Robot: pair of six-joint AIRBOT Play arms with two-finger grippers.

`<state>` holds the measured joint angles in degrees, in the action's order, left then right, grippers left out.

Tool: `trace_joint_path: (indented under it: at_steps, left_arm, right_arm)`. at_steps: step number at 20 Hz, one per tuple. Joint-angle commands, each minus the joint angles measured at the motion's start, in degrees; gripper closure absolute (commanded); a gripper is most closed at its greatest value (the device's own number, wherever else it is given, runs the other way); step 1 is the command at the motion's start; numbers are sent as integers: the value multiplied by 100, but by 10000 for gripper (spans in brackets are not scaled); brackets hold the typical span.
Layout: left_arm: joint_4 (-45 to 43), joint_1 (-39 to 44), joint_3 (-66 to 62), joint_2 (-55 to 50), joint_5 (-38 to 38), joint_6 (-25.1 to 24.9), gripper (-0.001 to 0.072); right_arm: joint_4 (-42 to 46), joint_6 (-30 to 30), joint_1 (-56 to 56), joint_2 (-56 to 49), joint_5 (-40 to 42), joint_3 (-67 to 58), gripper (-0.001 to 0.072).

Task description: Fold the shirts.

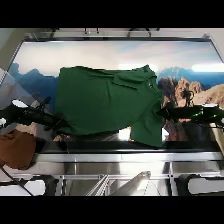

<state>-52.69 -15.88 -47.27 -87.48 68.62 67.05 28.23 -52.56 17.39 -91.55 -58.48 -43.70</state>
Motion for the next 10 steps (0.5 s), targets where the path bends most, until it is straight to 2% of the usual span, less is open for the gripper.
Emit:
trace_joint_path:
  at_steps: [1,3,5,7,10]
  left_arm:
    - [44,-9,-50,4,160,-17,680]
    - [48,-37,-363,103,734,-120,680]
    - [505,-164,-752,586,1285,-267,680]
    - [1604,-442,-1231,1294,1845,-562,680]
    - [4100,-1029,-2050,2426,2850,-1080,679]
  right_arm:
    - [-413,238,-15,63,-826,-74,697]
    - [-413,212,177,442,-1412,-234,697]
    - [-645,138,573,1259,-2028,-459,697]
    - [-1368,138,1019,2293,-2439,-745,697]
    - [-2343,138,1631,3880,-2549,-1480,698]
